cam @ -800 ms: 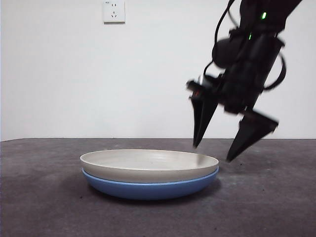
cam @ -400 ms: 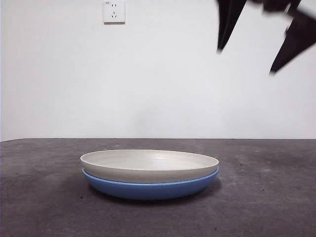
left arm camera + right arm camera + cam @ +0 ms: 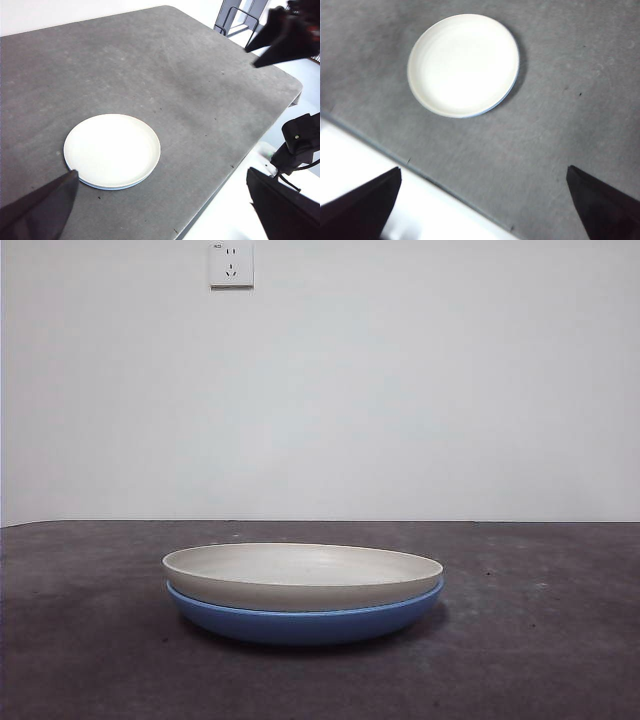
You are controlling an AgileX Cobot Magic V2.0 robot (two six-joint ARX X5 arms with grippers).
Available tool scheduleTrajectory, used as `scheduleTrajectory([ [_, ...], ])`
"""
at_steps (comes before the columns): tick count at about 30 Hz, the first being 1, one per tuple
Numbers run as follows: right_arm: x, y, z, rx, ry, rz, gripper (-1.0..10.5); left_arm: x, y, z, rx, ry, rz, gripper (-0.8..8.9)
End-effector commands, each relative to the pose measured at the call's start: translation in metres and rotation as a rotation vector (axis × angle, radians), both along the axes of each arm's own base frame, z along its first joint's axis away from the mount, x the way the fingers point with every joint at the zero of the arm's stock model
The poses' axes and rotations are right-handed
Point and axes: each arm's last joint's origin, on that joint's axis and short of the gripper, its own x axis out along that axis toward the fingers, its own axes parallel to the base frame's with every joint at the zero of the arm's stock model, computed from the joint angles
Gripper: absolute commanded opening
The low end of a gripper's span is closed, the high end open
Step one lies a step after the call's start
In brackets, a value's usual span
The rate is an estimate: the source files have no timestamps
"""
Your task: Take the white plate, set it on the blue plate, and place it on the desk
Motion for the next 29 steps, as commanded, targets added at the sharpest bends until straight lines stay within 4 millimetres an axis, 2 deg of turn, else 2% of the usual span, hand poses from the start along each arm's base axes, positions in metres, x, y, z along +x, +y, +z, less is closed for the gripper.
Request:
scheduleTrajectory([
  [1,-0.017,-0.009,0.005,0.000,-0.036,0.003,6.0,-0.001,0.000,0.003,-0.008,-0.020,-0.006,6.85],
  [5,-0.045,-0.030,0.002,-0.007,-0.091,-0.025,6.0,-0.001,0.001,0.002,0.003,-0.003,-0.006,6.86],
  [12,-0.085,-0.058,-0.002,0.094,-0.194,-0.050,6.0,-0.002,0.001,-0.001,0.021,0.023,-0.007,6.85],
  [17,-0.098,-0.068,-0.003,0.135,-0.232,-0.060,6.0,-0.003,0.001,-0.001,0.022,0.024,-0.007,6.85],
  [24,-0.101,-0.069,-0.003,0.140,-0.240,-0.060,6.0,-0.003,0.001,-0.001,0.021,0.024,-0.007,6.77],
  [26,-0.101,-0.069,-0.003,0.140,-0.240,-0.060,5.6,-0.003,0.001,-0.001,0.022,0.024,-0.007,5.90],
  [28,-0.101,-0.069,-0.003,0.140,-0.239,-0.059,2.9,-0.003,0.001,-0.001,0.022,0.024,-0.007,3.54],
  [29,-0.101,-0.069,-0.003,0.140,-0.239,-0.060,1.1,-0.003,0.001,-0.001,0.022,0.024,-0.007,1.85],
])
